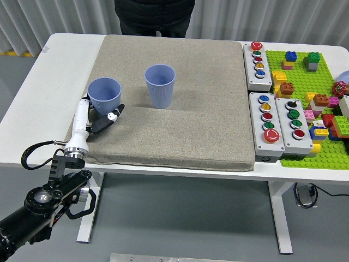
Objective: Pick cup pour cup place
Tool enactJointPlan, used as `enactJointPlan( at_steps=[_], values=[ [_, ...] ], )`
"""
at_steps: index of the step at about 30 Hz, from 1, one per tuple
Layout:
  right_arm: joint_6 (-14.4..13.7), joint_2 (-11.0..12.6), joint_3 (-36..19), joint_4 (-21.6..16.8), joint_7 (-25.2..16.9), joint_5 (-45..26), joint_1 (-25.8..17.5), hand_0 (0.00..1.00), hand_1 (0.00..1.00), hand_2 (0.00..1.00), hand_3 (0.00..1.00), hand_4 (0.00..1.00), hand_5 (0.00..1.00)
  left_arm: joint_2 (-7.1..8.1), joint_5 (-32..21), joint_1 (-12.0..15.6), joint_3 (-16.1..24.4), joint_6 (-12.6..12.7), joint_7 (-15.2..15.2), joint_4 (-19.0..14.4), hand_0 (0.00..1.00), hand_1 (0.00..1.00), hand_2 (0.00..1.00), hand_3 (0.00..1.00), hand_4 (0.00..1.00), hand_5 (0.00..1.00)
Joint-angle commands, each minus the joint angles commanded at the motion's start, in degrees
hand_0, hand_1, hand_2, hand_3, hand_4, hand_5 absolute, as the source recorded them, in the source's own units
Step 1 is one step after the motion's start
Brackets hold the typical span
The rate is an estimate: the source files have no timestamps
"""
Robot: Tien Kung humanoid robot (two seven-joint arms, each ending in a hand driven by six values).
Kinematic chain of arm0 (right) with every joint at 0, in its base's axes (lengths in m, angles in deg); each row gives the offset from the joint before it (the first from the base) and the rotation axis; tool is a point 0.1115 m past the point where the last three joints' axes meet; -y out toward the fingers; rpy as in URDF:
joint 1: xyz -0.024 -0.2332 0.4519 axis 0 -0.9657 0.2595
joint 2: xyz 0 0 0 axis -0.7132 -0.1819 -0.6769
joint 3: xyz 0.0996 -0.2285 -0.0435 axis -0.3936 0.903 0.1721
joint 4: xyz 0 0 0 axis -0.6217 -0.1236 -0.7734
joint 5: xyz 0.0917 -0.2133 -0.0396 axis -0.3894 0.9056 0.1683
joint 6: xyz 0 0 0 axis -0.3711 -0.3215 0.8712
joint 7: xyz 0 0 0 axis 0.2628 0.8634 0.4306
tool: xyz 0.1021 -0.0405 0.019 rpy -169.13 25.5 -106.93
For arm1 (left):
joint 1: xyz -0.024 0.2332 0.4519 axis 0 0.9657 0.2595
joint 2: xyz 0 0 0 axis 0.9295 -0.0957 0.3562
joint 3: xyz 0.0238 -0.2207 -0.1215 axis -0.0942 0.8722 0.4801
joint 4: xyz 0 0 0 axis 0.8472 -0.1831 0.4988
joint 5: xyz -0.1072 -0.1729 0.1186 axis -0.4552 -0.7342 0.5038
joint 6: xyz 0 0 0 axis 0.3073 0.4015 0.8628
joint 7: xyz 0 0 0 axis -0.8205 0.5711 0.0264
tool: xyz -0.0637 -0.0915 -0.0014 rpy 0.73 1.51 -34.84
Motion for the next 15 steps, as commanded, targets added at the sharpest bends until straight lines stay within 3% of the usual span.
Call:
enactJointPlan(
  at_steps=[15],
  values=[
    [0.30, 0.06, -0.21, 0.01, 0.12, 0.60, -0.58, 0.692, 0.661, 0.612, 0.622, 0.002, 0.403, -0.09, 2.52, 1.79, 2.02, 0.13, -0.21, -1.23, 0.759, 0.801, 0.998, 0.998, 0.998, 0.511]
  ],
)
